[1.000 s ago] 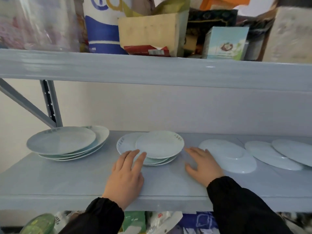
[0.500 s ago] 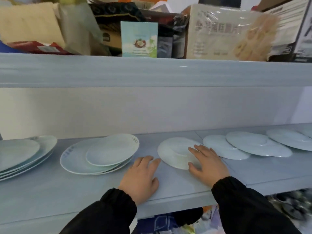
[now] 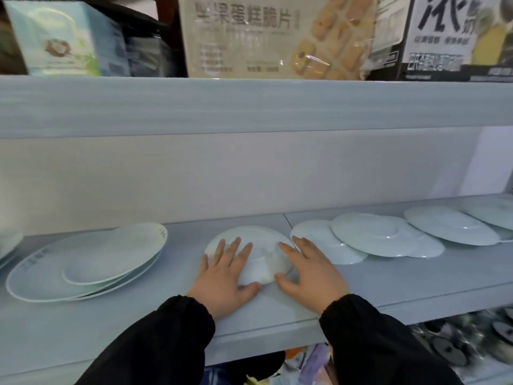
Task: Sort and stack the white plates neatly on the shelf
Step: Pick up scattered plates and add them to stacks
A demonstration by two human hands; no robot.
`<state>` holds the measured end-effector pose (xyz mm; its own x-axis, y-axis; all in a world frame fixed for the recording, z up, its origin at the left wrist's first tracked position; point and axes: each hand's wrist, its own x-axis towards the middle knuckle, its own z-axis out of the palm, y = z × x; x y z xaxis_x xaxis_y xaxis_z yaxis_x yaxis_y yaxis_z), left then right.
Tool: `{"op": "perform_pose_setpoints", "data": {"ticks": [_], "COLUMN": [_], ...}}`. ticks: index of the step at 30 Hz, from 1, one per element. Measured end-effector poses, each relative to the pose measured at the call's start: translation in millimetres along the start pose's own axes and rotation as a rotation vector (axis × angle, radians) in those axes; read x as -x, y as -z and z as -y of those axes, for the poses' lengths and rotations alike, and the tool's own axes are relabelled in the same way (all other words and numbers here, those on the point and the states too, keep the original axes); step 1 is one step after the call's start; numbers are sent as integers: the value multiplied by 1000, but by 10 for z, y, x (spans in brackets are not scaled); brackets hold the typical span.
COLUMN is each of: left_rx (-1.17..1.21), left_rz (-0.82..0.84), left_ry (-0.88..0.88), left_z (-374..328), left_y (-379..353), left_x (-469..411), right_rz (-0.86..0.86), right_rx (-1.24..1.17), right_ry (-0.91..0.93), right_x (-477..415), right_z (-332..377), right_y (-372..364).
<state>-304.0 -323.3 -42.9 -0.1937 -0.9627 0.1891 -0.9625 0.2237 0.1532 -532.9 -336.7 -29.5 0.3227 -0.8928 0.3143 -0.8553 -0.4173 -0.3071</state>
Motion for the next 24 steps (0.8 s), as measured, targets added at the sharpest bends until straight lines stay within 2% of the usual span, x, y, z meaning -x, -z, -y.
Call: {"op": "perform_pose_setpoints", "data": {"ticks": [4,17,24], "left_rx": [-6,-26,-10], "left_rz": [82,61,109], "left_ry": [45,90,125], "left_z": [12,-11,-115], "left_y": [-16,-28,37], "left_x": [-2,4,41], "right_rz": [29,116,55], "right_rx": [17,-78,-167], "right_ry": [44,78,65], "right_x": [-3,28,46], "right_z": [-31,-66,-62], "right_y": [-20,31,61]}}
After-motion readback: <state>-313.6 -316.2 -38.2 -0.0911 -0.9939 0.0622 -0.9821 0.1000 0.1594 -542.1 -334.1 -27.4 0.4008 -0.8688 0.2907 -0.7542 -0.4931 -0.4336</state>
